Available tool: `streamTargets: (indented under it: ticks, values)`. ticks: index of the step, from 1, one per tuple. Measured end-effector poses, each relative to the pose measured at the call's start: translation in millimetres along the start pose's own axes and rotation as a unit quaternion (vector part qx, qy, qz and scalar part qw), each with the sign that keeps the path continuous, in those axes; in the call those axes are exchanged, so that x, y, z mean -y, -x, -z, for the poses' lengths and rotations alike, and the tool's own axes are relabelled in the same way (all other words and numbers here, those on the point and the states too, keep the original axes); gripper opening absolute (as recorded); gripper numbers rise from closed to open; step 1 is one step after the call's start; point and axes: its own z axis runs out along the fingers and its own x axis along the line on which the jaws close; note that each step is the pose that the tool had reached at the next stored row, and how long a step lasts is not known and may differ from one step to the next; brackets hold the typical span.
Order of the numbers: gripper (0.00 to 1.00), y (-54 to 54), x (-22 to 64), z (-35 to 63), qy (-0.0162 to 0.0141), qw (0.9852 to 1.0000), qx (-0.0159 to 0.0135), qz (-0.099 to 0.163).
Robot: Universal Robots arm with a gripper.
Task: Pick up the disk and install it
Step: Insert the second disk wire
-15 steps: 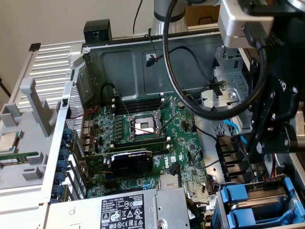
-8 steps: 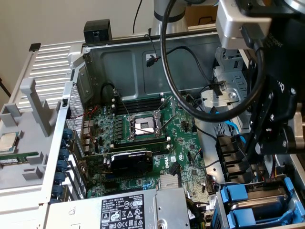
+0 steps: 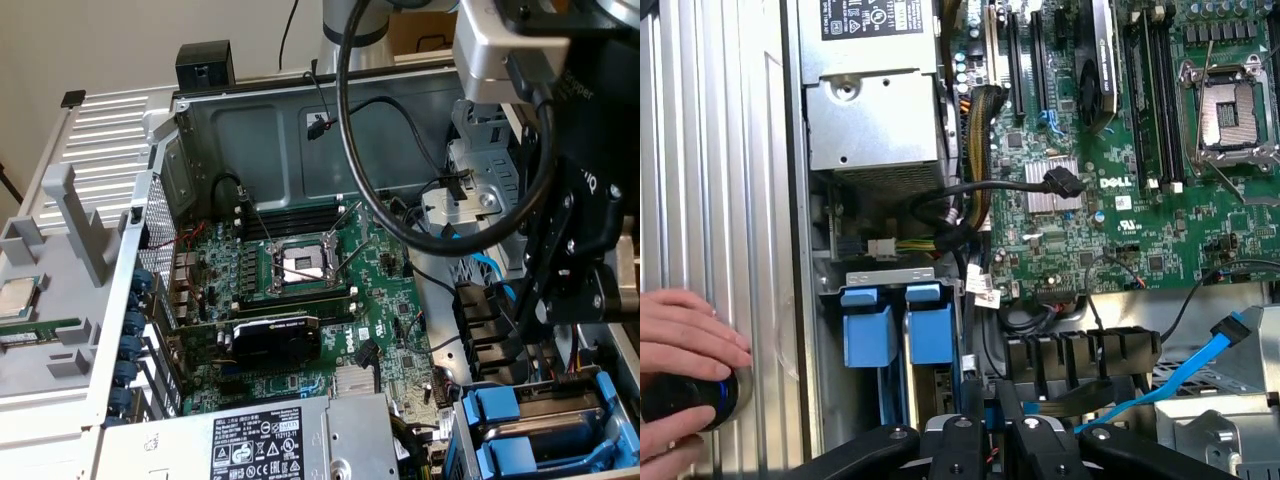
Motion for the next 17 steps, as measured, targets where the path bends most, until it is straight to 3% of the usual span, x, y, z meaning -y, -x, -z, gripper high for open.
streamTargets:
  ticks: [6,12,14,17]
  values:
    - [0.17,-0.2,-1.4,-0.1,0.0000,1.0000,0.0000,0.000]
    - [0.17,-2.2,-14.4,-0.8,-0.0003,1.0000,0.0004,0.003]
    - [0.17,-3.1,-14.3,-0.9,-0.0021,1.0000,0.0044,0.007]
    - [0.17,-5.6,-14.2,-0.9,-0.0026,0.9999,0.0134,0.009]
